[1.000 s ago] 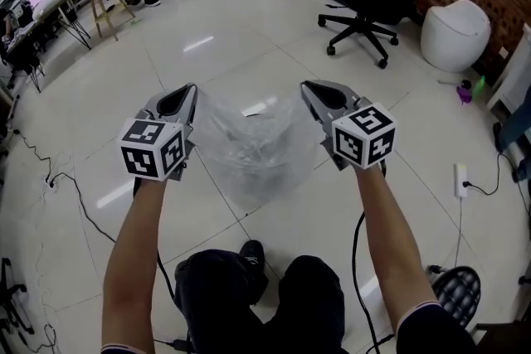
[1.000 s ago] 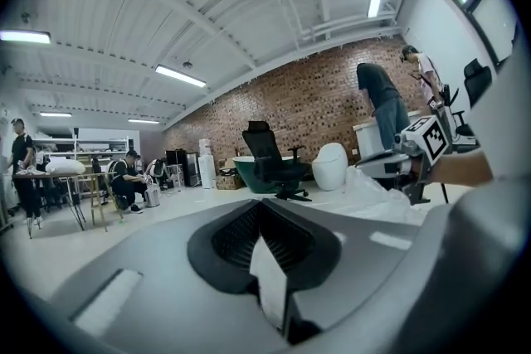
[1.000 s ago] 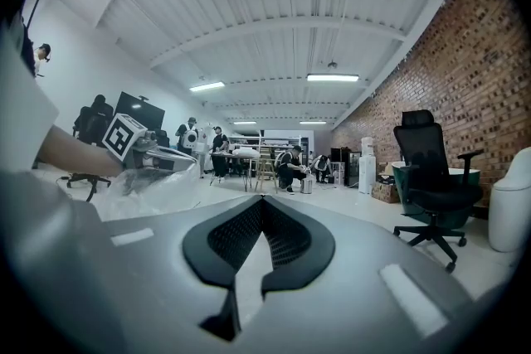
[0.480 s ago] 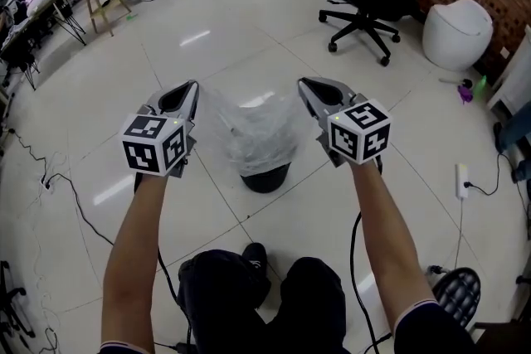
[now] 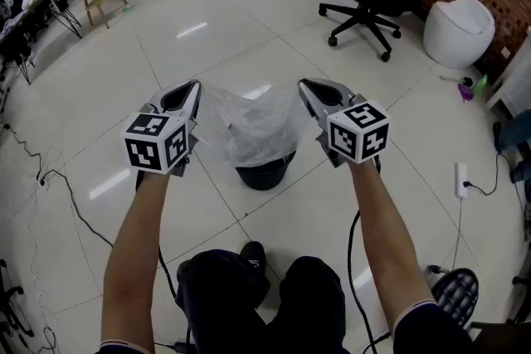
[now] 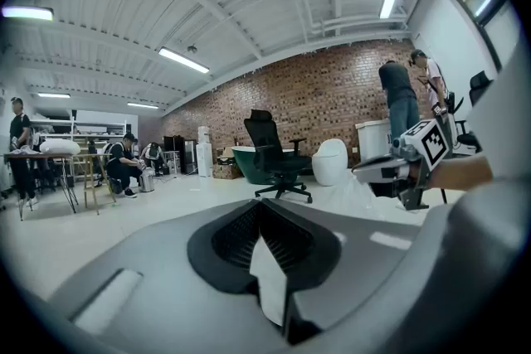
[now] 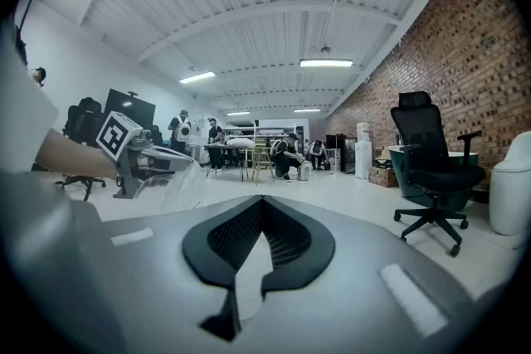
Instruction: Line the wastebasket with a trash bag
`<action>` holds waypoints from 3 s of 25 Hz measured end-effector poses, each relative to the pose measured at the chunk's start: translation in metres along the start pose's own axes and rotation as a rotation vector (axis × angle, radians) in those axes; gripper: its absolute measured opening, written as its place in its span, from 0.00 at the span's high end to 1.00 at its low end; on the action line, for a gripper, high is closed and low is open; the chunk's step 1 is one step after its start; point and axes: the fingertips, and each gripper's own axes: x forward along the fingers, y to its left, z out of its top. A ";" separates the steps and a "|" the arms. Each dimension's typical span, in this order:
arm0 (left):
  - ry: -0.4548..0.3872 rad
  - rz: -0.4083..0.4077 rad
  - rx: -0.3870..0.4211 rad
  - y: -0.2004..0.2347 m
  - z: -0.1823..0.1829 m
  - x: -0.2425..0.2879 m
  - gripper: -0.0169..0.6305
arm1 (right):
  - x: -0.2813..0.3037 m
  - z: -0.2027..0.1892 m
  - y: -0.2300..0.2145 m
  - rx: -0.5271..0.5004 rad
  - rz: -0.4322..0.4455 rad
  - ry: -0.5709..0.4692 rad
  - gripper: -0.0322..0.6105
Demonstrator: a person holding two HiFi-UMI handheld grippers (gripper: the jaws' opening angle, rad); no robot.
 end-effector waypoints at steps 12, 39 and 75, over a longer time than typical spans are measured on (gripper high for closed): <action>0.083 -0.002 -0.038 0.009 -0.054 0.026 0.96 | 0.021 -0.046 -0.017 0.034 -0.025 0.077 0.95; 0.204 0.041 -0.117 0.039 -0.181 0.084 0.96 | 0.060 -0.148 -0.064 0.083 -0.120 0.181 0.95; 0.284 0.167 -0.187 0.088 -0.279 0.137 0.96 | 0.104 -0.236 -0.139 0.001 -0.190 0.302 0.95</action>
